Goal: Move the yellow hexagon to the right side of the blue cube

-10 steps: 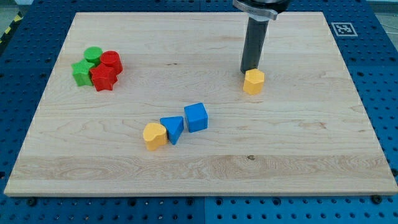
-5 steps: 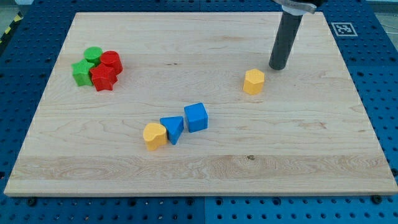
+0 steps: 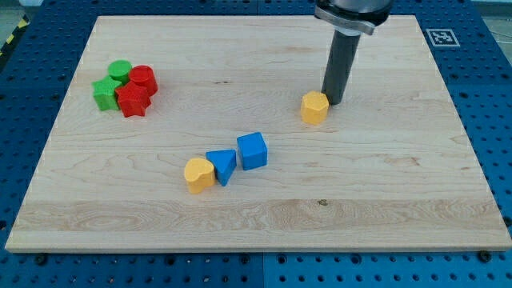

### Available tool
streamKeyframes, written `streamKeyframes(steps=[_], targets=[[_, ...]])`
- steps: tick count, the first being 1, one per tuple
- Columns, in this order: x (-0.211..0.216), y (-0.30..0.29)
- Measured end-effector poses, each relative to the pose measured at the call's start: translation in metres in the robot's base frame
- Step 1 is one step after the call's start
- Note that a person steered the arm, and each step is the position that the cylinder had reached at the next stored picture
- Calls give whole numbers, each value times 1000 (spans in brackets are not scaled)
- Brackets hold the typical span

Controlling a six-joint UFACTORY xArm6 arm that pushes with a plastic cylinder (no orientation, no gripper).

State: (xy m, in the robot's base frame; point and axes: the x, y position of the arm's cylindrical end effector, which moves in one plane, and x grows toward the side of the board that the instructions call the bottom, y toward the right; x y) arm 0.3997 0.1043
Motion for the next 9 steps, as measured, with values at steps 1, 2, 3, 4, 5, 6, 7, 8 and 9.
streamKeyframes(steps=[1,2,3,4,5,6,7,8,9], targets=[[4,-12],[8,-18],[10,-25],[13,-26],[18,-26],[27,-26],[40,-26],[57,-28],[70,-45]])
